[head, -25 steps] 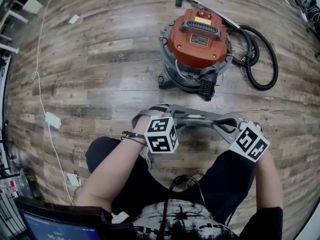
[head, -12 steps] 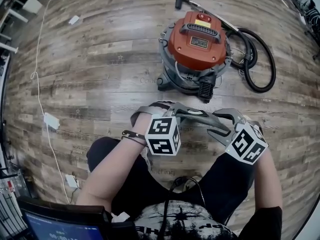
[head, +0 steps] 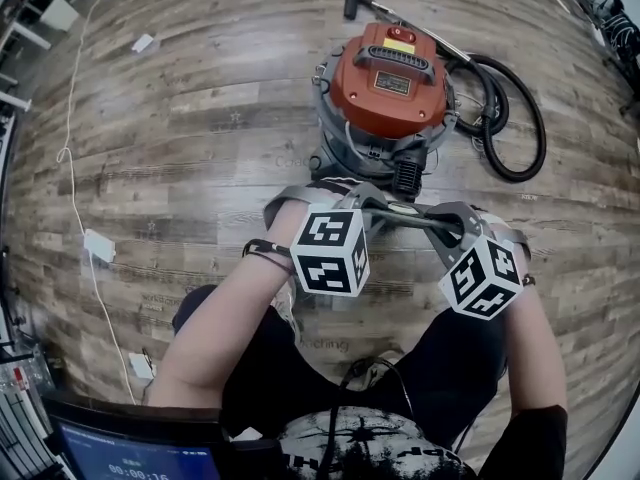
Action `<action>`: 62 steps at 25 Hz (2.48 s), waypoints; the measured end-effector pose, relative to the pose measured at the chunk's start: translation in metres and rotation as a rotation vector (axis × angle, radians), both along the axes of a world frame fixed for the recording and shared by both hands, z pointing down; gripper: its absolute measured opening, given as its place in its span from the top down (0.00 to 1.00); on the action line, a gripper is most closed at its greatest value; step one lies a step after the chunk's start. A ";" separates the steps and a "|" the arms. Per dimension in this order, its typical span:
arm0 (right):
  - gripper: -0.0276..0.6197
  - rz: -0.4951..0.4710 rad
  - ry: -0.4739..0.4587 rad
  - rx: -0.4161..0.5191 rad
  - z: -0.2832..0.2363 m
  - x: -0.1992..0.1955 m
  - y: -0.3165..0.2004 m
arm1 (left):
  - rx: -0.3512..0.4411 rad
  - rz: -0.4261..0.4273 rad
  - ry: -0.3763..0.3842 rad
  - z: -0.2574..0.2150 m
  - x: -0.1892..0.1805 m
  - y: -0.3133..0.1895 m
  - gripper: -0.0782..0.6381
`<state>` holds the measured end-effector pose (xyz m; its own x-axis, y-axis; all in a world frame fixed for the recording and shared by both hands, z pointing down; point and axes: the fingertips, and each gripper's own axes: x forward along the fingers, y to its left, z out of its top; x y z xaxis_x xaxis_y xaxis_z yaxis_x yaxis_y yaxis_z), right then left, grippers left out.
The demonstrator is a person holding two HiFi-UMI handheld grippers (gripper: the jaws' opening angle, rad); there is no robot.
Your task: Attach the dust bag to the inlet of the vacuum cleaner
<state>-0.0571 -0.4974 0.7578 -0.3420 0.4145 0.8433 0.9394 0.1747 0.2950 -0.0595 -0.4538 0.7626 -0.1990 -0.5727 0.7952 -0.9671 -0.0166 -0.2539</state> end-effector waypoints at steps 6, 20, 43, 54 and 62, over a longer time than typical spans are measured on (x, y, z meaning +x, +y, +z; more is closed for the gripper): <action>0.91 0.048 -0.035 0.005 -0.020 -0.008 -0.004 | 0.018 -0.010 -0.041 -0.020 -0.008 -0.004 0.85; 0.92 0.092 -0.036 0.012 0.021 -0.027 -0.005 | -0.036 0.028 -0.037 0.019 -0.034 -0.006 0.84; 0.91 0.058 -0.072 0.120 0.002 -0.046 -0.004 | 0.062 0.001 0.012 0.027 -0.045 -0.006 0.83; 0.92 0.182 -0.035 0.077 0.031 -0.045 -0.021 | 0.092 0.006 -0.054 0.006 -0.044 -0.021 0.83; 0.92 0.106 -0.082 0.126 0.013 -0.046 0.000 | 0.055 -0.059 0.005 0.033 -0.056 0.001 0.82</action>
<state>-0.1034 -0.4976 0.7705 -0.4478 0.2651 0.8539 0.8896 0.2280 0.3958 -0.1153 -0.4529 0.7952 -0.2299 -0.6026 0.7642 -0.9672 0.0543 -0.2481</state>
